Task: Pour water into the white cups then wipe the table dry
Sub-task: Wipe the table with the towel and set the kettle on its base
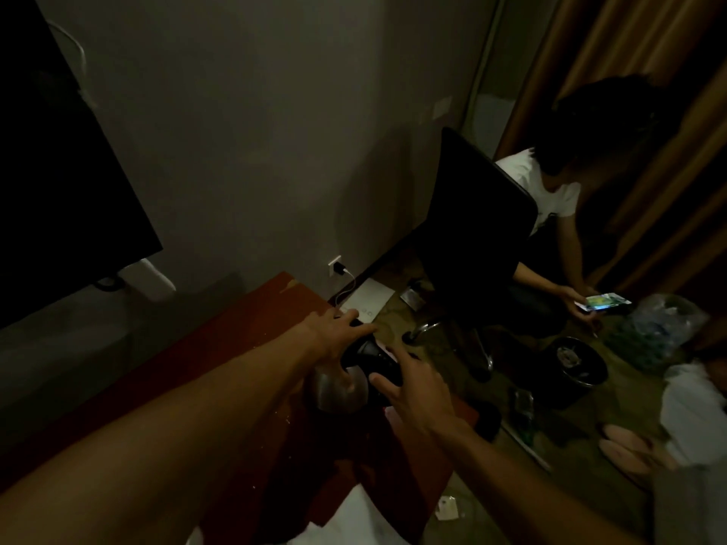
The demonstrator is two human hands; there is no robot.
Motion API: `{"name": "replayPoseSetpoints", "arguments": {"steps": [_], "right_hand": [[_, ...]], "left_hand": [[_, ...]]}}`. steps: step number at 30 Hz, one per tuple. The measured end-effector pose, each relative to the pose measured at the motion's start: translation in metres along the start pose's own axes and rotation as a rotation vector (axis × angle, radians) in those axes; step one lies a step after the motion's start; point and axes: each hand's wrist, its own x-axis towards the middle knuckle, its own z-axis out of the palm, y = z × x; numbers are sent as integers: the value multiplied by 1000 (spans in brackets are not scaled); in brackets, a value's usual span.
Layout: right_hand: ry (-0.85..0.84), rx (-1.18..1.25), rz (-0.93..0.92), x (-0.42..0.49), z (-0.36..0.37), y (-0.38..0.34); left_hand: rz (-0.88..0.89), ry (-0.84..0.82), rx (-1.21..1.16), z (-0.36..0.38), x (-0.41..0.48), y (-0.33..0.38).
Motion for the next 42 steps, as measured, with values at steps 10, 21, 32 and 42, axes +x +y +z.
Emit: {"name": "replayPoseSetpoints", "arguments": {"steps": [10,21,32,42], "right_hand": [[16,160,-25,3,8,5],[48,180,-70,-8,3,1],[68,159,-343,-10,-23,-60],[-53,203,-636,-50,-28,-173]], "left_hand": [[50,-12,-138,6,17,-8],[47,15,-180,-2,6,-5],[-139,161,-213,-34,-85,-39],[-460,202,-200,-49,-250,-63]]}}
